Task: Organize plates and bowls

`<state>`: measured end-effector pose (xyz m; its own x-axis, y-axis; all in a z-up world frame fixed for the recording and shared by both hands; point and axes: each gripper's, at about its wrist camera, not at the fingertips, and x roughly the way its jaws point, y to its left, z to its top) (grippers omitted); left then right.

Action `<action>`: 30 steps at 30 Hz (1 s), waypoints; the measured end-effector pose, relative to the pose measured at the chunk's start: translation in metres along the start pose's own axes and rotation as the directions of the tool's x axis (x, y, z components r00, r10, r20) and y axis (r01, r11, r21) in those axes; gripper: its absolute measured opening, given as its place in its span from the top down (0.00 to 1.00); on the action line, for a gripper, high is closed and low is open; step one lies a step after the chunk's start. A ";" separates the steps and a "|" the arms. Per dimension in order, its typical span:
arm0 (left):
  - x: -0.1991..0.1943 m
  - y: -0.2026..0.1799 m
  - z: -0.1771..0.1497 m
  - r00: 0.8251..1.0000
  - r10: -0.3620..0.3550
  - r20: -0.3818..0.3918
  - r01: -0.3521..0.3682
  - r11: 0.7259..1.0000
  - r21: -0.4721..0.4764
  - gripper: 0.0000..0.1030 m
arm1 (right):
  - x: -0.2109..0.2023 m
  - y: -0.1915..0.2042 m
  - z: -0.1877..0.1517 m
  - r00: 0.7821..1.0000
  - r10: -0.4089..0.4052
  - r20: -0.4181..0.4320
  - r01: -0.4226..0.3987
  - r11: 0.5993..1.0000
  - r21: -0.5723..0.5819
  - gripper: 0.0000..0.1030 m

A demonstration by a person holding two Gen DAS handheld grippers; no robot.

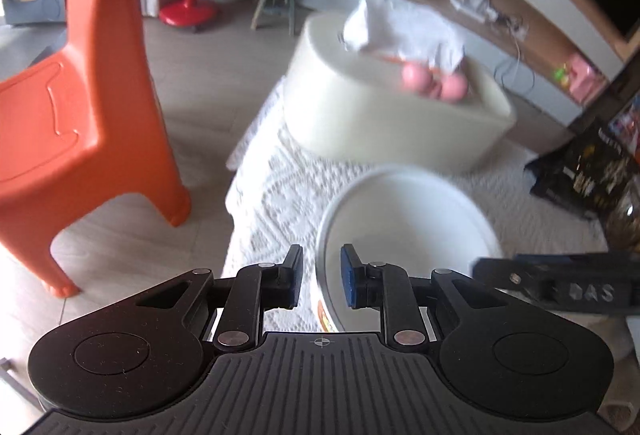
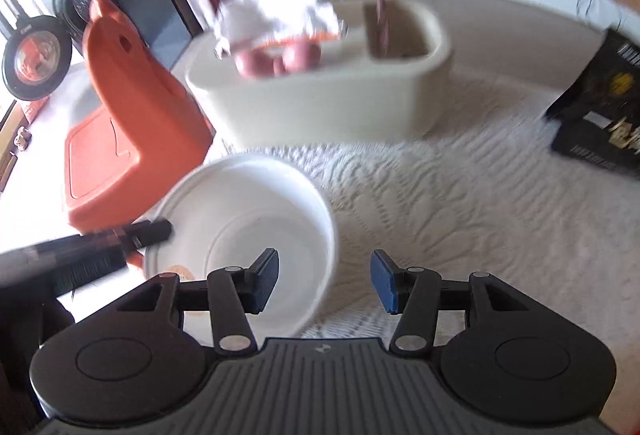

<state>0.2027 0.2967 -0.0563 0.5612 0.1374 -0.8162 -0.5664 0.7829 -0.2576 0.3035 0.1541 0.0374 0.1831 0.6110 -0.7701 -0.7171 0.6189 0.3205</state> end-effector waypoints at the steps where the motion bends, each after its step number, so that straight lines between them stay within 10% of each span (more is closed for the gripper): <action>1: 0.007 -0.001 -0.003 1.000 0.010 -0.016 -0.010 1.000 0.005 0.78 | 0.012 -0.001 0.000 1.000 0.008 -0.030 -0.007 1.000 0.020 0.51; 6: 0.026 -0.004 -0.010 0.997 -0.015 -0.075 0.015 1.000 0.006 0.71 | 0.049 -0.006 -0.013 0.986 0.091 -0.141 -0.078 0.993 0.092 0.61; 14: 0.025 -0.046 -0.003 0.988 -0.129 -0.084 0.130 0.991 0.009 0.69 | 0.018 -0.053 -0.020 0.994 0.082 -0.075 -0.072 0.989 0.127 0.64; 30: -0.010 -0.261 -0.022 0.971 -0.213 -0.109 0.235 0.940 0.247 0.69 | -0.125 -0.233 -0.076 0.989 0.016 0.144 -0.055 0.962 0.268 0.63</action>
<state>0.3315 0.0776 0.0078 0.5999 -0.0999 -0.7938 -0.2517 0.9182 -0.3058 0.3965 -0.1046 0.0169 0.2662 0.6858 -0.6773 -0.5195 0.6940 0.4985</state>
